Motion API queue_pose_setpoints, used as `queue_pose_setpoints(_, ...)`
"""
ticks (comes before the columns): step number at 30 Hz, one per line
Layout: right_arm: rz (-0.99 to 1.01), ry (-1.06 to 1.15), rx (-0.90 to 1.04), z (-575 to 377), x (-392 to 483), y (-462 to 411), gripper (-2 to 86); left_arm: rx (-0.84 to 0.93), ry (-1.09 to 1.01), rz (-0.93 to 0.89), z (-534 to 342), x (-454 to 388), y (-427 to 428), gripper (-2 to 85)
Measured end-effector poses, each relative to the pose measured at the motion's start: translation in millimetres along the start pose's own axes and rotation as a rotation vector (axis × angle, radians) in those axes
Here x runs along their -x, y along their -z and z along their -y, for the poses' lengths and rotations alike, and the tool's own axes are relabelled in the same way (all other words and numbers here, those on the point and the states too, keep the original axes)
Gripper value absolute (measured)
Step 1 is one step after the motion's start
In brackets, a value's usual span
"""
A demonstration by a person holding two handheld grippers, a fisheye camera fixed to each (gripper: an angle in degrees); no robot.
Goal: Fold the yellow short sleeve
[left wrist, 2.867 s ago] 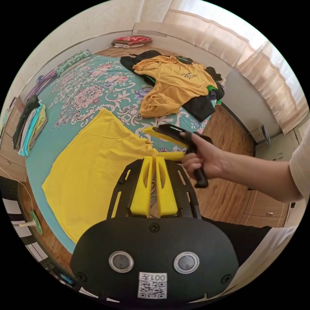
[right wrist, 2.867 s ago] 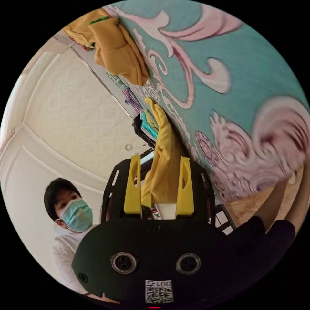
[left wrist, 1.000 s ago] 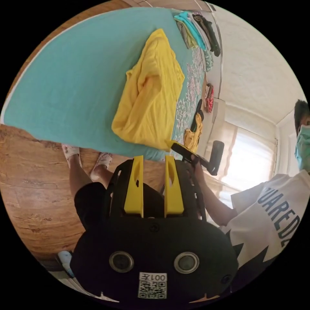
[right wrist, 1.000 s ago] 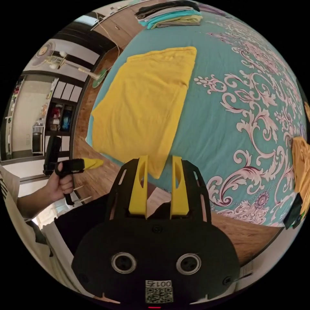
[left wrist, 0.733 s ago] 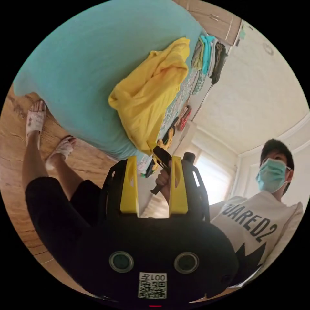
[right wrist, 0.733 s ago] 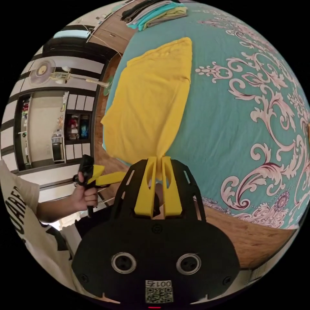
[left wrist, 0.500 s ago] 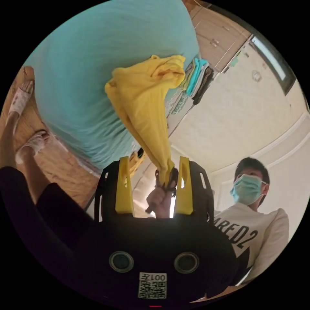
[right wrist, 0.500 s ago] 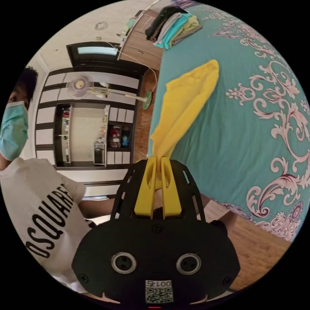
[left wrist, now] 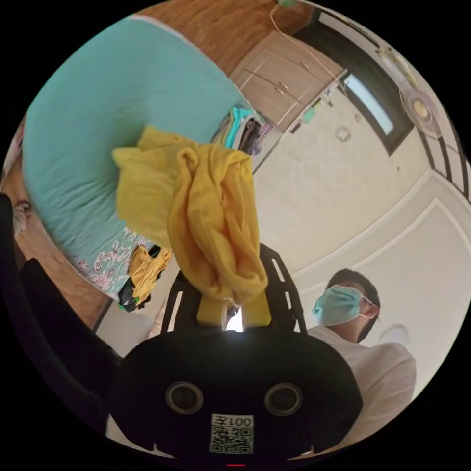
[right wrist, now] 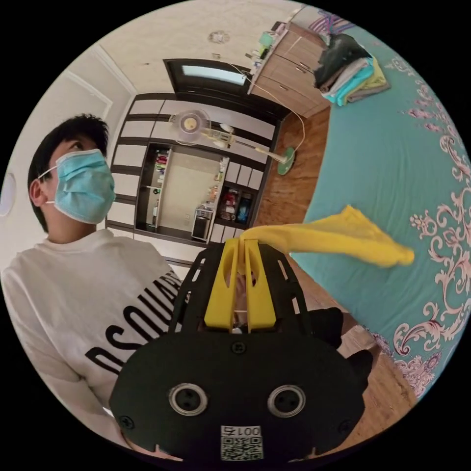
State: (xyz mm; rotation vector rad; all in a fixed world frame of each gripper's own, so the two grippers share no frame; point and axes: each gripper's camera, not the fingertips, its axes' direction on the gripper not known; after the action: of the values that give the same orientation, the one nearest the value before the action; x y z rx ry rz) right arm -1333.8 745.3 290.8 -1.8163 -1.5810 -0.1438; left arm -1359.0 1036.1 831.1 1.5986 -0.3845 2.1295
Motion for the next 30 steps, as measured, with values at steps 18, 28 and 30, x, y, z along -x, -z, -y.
queue_pose_setpoints(18,-0.106,0.544,-0.454,448.9,83.5,114.9,1.4,0.346,-0.881,0.247,49.0,-407.9,-348.0,-0.4)
queue_pose_setpoints(28,-0.136,0.112,-0.33,490.5,-150.2,81.0,1.5,0.263,-0.47,0.422,81.8,-248.7,-347.6,-0.7)
queue_pose_setpoints(30,-0.104,0.108,-0.348,469.7,-165.8,78.0,1.5,0.257,-0.446,0.33,65.3,-235.6,-337.8,-0.7)
